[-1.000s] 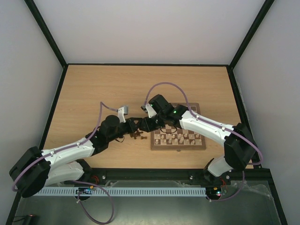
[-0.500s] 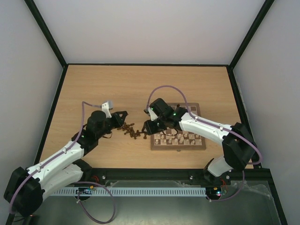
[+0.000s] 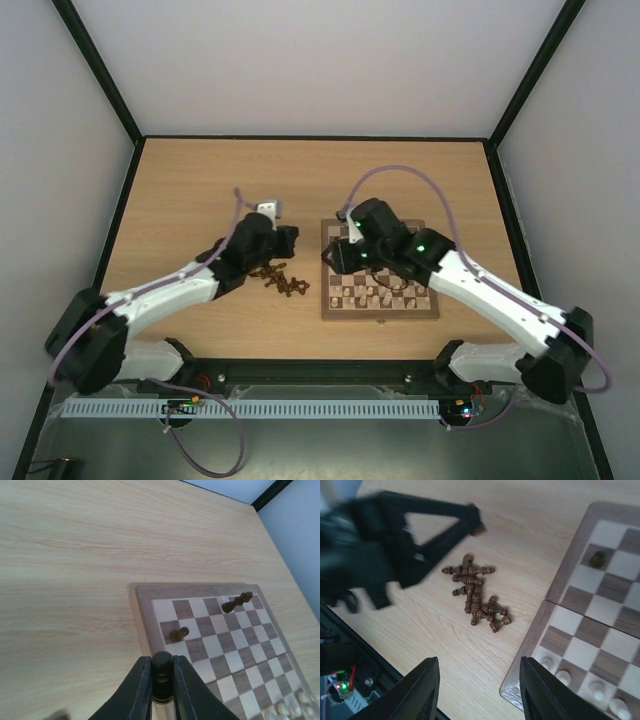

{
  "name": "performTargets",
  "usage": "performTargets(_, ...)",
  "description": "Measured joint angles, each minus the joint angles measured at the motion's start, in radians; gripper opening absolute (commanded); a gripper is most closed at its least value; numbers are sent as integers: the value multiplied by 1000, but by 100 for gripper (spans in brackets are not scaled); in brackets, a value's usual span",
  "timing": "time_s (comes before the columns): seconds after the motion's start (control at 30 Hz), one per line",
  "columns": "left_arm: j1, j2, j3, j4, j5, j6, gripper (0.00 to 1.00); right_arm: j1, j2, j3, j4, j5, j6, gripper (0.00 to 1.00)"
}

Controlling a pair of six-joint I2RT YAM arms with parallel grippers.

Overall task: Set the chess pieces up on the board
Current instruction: Place the chess piece on the chessboard.

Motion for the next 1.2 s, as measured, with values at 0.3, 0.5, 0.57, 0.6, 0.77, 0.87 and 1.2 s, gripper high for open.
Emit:
performTargets(0.3,-111,407,171,161,-196,116,7,-27,-194,13,-114,55,30,47)
performTargets(0.5,-172,549,257,233,-253,207,7,-29,-252,-5,-155,55,37,47)
performTargets(0.57,-200,565,286,256,-267,240,8,-29,-264,-7,-163,55,39,48)
performTargets(0.6,-212,569,300,269,-270,255,8,-29,-268,-8,-165,55,38,48)
performTargets(0.77,-250,601,364,303,-270,304,9,-29,-287,-11,-174,53,39,48)
performTargets(0.87,-261,630,381,306,-270,317,9,-29,-288,-14,-175,47,39,48)
performTargets(1.2,-265,714,404,254,-284,319,9,-29,-289,-34,-174,32,39,48)
